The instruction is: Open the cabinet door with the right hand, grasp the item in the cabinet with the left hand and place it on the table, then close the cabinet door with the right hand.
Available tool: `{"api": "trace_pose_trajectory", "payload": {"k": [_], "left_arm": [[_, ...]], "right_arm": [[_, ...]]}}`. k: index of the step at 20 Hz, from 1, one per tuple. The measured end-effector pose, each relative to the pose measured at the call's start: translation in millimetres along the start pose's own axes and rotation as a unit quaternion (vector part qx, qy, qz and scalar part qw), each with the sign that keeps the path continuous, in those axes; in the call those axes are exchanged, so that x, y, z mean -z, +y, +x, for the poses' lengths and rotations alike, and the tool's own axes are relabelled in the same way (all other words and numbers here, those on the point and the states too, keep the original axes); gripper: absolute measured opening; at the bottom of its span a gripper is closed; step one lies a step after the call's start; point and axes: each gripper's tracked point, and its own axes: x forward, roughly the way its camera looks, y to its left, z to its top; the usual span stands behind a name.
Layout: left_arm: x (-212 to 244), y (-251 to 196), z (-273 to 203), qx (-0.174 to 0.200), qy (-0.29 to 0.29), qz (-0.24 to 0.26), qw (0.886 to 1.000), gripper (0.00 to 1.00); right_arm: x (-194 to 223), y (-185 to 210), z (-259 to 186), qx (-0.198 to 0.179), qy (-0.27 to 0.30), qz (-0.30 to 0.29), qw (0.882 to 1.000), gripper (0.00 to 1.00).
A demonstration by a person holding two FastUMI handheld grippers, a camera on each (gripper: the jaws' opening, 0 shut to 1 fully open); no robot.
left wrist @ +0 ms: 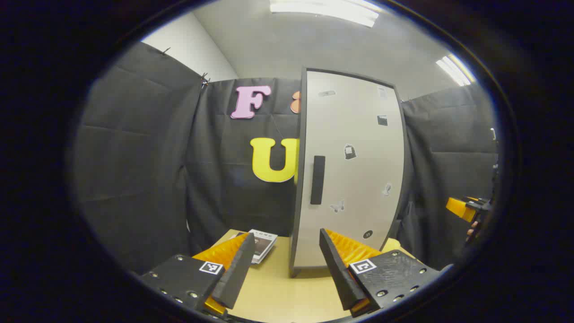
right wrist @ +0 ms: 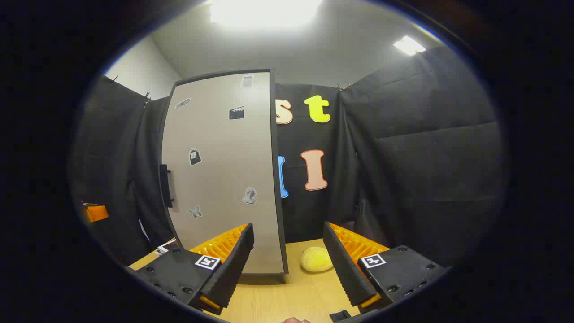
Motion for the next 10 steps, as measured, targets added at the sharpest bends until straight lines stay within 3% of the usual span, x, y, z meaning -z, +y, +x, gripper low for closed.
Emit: {"api": "trace_pose_trajectory", "payload": {"k": [3,10], "left_arm": [[-1.4,-19.3,-9.5,-0.01,-0.002,-0.011,1.0,0.87],[17.3,-41.8,-39.6,-0.077,0.013,-0.012,0.997,0.86]], "right_arm": [[4.6,-4.6,5.5,-0.027,0.004,-0.003,1.0,0.98],[24.1,-13.6,27.4,-0.098,0.03,-0.014,0.995,0.98]]}}
